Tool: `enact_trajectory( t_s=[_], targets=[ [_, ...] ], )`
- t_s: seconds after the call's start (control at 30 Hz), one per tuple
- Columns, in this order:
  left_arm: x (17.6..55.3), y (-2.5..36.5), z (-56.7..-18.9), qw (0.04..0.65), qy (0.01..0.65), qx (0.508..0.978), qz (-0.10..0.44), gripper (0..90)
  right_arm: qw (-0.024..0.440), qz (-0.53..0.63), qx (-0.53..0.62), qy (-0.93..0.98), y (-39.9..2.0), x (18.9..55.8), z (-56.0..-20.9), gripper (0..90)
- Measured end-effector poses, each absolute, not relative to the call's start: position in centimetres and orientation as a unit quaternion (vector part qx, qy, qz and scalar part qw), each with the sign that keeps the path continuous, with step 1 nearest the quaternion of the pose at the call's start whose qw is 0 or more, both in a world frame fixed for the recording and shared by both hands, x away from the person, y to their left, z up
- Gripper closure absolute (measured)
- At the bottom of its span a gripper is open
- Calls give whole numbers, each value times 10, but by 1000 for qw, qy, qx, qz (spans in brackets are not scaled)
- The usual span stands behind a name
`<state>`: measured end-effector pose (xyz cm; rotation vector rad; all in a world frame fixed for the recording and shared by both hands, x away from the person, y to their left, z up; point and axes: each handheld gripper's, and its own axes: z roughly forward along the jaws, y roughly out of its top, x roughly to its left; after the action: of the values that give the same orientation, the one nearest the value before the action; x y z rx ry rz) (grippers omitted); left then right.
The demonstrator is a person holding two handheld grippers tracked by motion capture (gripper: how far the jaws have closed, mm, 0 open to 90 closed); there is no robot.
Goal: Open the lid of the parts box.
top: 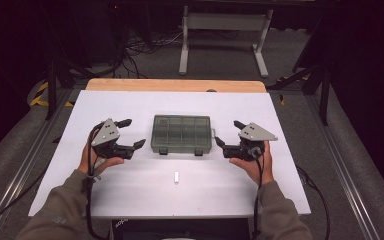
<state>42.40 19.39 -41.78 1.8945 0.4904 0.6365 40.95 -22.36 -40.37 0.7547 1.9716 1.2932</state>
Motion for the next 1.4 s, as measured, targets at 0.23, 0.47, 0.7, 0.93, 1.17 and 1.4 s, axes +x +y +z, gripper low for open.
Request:
enact_trajectory(
  t_s=[0.23, 0.47, 0.7, 0.93, 1.17, 1.4],
  targets=[
    [447, 172, -433, 501, 206, 810, 225, 209, 289, 469, 294, 781, -204, 434, -414, 225],
    [456, 166, -453, 456, 197, 849, 177, 269, 261, 452, 278, 807, -198, 436, -427, 275],
    [453, 175, -463, 399, 193, 883, 152, 382, 226, 425, 273, 833, -207, 435, -443, 349],
    [455, 171, -469, 378, 184, 895, 147, 481, 199, 400, 268, 853, -206, 437, -453, 470],
    [455, 165, -470, 367, 173, 901, 150, 580, 191, 397, 258, 860, -201, 436, -455, 545],
    [456, 163, -471, 364, 171, 904, 149, 630, 192, 399, 258, 859, -202, 437, -456, 565]
  ],
)
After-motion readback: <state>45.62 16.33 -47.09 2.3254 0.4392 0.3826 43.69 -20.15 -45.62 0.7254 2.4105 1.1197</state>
